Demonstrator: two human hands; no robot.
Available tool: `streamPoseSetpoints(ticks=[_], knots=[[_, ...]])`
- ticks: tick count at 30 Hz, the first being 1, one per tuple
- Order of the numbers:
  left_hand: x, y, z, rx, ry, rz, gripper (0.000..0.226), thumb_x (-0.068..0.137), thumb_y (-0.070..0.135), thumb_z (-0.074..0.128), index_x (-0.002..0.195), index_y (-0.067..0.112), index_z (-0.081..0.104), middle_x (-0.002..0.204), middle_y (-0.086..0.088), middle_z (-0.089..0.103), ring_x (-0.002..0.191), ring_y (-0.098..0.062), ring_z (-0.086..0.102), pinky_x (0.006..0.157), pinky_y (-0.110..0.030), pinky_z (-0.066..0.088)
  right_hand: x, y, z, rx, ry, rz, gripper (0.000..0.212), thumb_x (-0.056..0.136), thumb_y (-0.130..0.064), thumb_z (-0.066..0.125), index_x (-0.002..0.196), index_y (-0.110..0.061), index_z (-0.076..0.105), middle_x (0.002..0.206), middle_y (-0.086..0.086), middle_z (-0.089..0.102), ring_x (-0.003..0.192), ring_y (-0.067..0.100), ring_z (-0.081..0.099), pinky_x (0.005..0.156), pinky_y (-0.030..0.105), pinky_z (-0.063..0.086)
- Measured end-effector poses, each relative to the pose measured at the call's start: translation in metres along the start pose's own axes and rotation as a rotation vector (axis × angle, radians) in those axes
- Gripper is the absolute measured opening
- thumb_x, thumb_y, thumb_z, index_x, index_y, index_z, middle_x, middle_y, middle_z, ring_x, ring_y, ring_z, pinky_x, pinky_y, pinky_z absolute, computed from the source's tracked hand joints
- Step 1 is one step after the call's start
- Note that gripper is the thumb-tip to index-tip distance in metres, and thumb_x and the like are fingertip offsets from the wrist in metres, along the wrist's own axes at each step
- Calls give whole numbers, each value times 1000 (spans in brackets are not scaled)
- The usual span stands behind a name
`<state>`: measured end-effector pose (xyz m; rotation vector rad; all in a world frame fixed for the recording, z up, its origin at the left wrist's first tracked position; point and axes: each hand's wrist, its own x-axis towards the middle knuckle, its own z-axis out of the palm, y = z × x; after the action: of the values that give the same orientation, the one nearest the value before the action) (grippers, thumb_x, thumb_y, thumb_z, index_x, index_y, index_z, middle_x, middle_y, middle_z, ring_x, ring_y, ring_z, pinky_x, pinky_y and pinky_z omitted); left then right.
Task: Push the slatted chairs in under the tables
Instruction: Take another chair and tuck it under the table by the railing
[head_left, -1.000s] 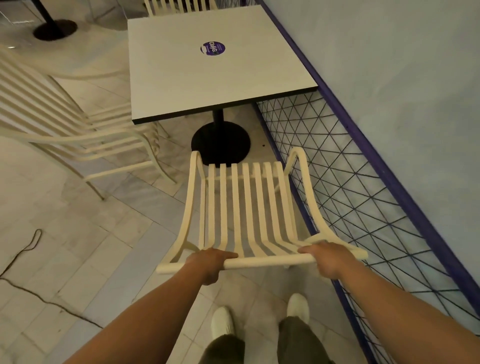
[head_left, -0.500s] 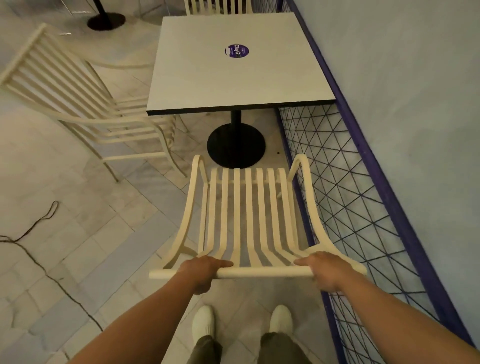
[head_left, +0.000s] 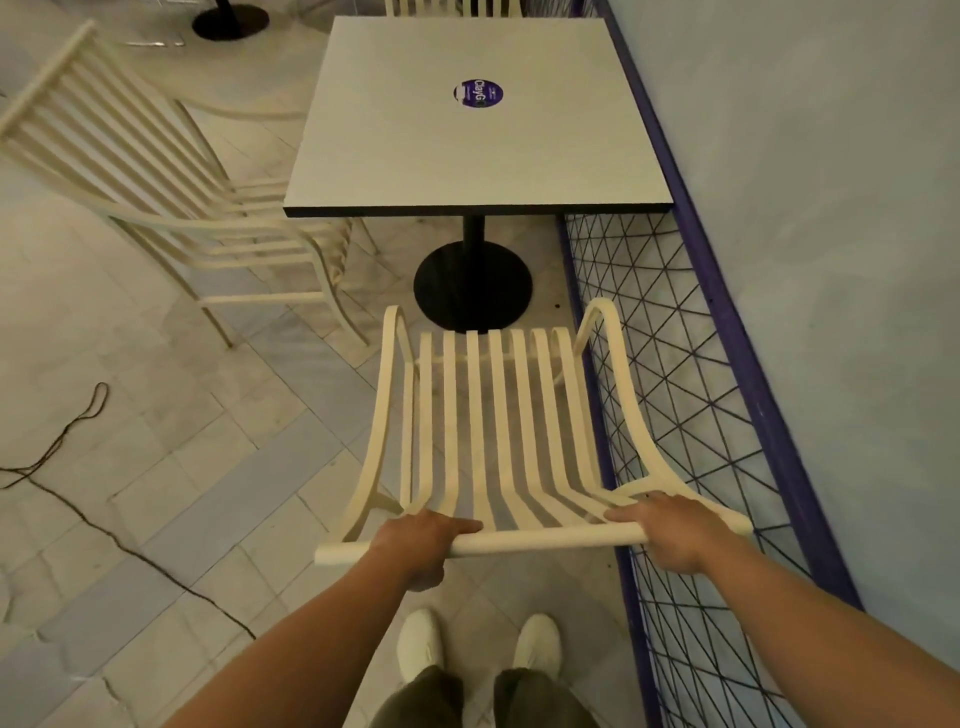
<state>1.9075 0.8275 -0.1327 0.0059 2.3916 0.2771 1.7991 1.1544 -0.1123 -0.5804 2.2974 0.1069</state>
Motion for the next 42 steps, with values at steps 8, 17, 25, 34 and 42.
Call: streamPoseSetpoints(ticks=[8, 17, 25, 34, 42], knots=[[7, -10, -1, 30, 7, 62, 82, 86, 14, 65, 146, 56, 27, 123, 5, 58, 97, -19, 60, 79, -34, 52, 8, -1, 4, 58, 19, 85, 72, 71, -34, 64, 135, -59, 40, 128, -8, 54, 98, 12, 56, 74, 27, 43], [8, -9, 4, 1, 17, 45, 85, 86, 12, 68, 145, 58, 27, 120, 6, 57, 88, -14, 55, 74, -31, 50, 11, 0, 10, 30, 19, 92, 75, 82, -17, 62, 139, -57, 35, 123, -3, 51, 80, 8, 44, 72, 26, 41], [21, -28, -15, 9, 31, 54, 86, 87, 9, 69, 145, 57, 29, 123, 6, 58, 93, -15, 56, 82, -31, 48, 26, -8, 4, -6, 51, 33, 74, 82, -15, 60, 141, -52, 35, 123, -1, 56, 98, 18, 55, 80, 33, 49], [22, -33, -25, -39, -15, 93, 80, 86, 17, 67, 145, 56, 31, 134, 12, 56, 106, -15, 57, 90, -33, 49, 30, 6, -10, 82, -45, -30, 77, 78, -22, 66, 142, -52, 36, 127, -6, 54, 104, 15, 53, 85, 30, 46], [28, -29, -20, 32, 12, 54, 85, 85, 12, 72, 146, 54, 31, 130, 9, 59, 105, -17, 61, 92, -38, 53, 30, 6, -11, 49, -12, -45, 79, 81, -16, 64, 141, -56, 33, 124, -6, 55, 95, 12, 53, 79, 29, 46]])
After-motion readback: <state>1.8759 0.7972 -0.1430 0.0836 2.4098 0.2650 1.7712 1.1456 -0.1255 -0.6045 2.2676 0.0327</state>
